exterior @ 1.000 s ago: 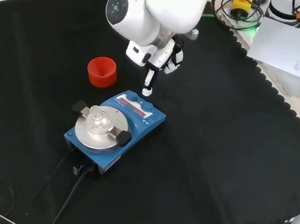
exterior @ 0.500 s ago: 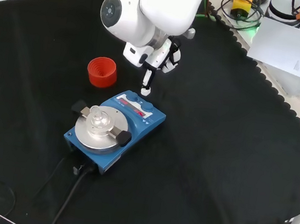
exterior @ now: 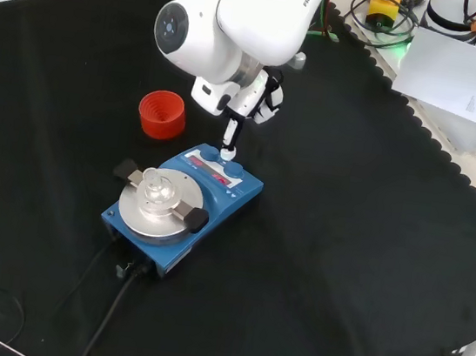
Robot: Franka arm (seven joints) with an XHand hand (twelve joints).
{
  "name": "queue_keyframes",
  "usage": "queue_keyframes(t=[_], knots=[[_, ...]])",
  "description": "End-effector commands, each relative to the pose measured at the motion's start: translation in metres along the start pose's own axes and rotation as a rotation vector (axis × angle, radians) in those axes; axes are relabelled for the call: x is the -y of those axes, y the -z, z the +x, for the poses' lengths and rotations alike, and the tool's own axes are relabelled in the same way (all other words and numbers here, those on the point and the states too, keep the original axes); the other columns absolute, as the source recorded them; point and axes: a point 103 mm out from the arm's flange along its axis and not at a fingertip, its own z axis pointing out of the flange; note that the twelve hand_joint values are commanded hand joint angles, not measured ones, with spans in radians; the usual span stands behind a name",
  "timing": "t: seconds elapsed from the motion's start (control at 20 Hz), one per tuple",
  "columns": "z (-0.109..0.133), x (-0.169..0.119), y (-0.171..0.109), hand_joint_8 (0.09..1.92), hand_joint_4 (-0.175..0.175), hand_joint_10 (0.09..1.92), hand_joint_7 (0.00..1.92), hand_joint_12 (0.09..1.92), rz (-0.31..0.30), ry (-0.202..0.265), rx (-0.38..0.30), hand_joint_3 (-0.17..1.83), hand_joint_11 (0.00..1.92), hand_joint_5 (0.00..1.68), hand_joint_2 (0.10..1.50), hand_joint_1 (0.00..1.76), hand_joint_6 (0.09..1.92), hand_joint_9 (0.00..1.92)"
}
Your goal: Turn on the heater.
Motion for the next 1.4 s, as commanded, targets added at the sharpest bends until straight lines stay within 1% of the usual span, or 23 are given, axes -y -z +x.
queue_keyframes(t=[0.05,0.35,0.5,0.65,1.3,1.4], knots=[[0.005,-0.006,-0.004,1.57,0.014,1.5,1.87,1.45,0.013,0.018,-0.004,1.22,1.87,0.38,0.55,1.48,0.17,1.92],[0.005,-0.007,-0.005,1.57,0.014,1.5,1.87,1.45,0.021,0.018,0.002,1.22,1.87,0.38,0.55,1.48,0.17,1.92],[0.01,-0.009,-0.006,1.57,0.014,1.5,1.87,1.45,0.027,0.013,0.012,1.22,1.87,0.39,0.55,1.48,0.17,1.92],[0.008,-0.008,-0.006,1.57,0.014,1.5,1.87,1.45,0.023,0.022,0.004,1.22,1.87,0.39,0.55,1.48,0.17,1.92],[0.012,-0.009,-0.008,1.57,0.013,1.5,1.87,1.45,0.033,0.022,0.004,1.22,1.87,0.41,0.55,1.48,0.16,1.92],[0.015,-0.008,-0.004,1.57,0.012,1.5,1.87,1.45,0.018,0.029,-0.007,1.22,1.87,0.41,0.55,1.48,0.16,1.92]])
